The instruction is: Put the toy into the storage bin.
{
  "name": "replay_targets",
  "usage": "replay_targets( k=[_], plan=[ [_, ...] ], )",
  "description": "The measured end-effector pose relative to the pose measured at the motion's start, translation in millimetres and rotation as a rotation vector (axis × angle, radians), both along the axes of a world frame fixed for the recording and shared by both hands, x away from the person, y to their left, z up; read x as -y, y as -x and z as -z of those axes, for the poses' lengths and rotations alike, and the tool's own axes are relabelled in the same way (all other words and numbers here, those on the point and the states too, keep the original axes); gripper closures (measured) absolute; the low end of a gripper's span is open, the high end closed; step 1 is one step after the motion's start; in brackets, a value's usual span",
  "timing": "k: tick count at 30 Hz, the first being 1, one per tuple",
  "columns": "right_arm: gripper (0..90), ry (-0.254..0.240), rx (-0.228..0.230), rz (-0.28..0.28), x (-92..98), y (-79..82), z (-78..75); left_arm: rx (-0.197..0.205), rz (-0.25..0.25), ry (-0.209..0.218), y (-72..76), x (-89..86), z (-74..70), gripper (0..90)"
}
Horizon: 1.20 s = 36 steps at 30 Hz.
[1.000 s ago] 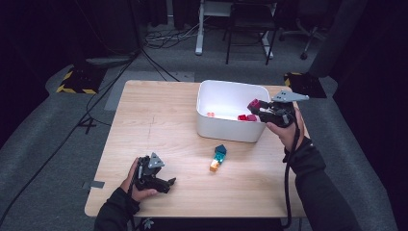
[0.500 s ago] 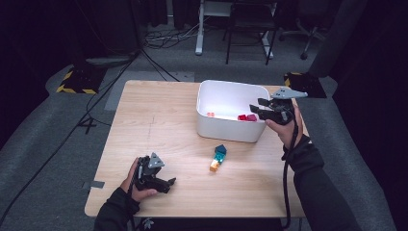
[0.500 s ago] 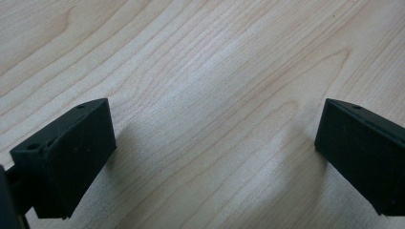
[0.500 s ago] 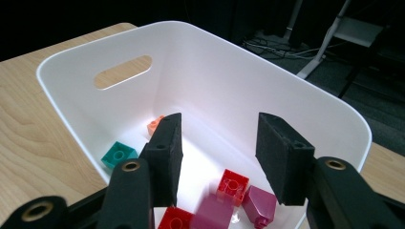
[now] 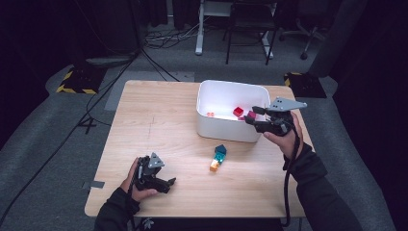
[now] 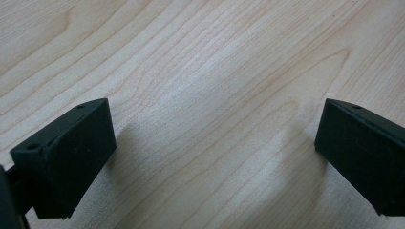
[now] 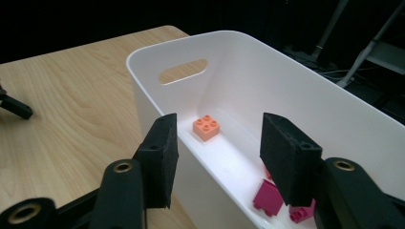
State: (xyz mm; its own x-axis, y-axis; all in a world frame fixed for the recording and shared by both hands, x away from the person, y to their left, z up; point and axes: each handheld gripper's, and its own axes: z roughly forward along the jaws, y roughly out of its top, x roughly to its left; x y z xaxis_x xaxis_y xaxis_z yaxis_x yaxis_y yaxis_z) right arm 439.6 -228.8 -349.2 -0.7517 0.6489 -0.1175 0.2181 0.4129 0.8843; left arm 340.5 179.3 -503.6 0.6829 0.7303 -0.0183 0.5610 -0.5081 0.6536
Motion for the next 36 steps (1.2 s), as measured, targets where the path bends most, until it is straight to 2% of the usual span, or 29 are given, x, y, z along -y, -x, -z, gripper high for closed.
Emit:
replay_targets(
  k=[6,10,14,19,21,26,36],
  plan=[
    [47.4,-0.008,0.007,-0.06,-7.2,19.9,9.1,0.0,0.0,0.0,0.0,0.0,0.0,0.3],
    [47.4,0.009,0.006,-0.077,-11.8,31.0,21.0,0.0,0.0,0.0,0.0,0.0,0.0,0.3],
    [47.4,-0.013,-0.031,-0.086,-12.8,34.3,36.2,0.0,0.0,0.0,0.0,0.0,0.0,0.3],
    [47.0,-0.012,-0.061,-0.1,-18.8,31.3,55.0,0.0,0.0,0.0,0.0,0.0,0.0,0.3],
    [47.0,-0.034,-0.079,-0.109,-22.9,29.3,60.8,0.0,0.0,0.0,0.0,0.0,0.0,0.3],
    [47.0,-0.04,-0.113,-0.111,-35.7,22.3,75.7,0.0,0.0,0.0,0.0,0.0,0.0,0.3],
    [46.9,0.022,-0.178,-0.122,-60.5,8.4,104.8,0.0,0.0,0.0,0.0,0.0,0.0,0.3]
  ],
)
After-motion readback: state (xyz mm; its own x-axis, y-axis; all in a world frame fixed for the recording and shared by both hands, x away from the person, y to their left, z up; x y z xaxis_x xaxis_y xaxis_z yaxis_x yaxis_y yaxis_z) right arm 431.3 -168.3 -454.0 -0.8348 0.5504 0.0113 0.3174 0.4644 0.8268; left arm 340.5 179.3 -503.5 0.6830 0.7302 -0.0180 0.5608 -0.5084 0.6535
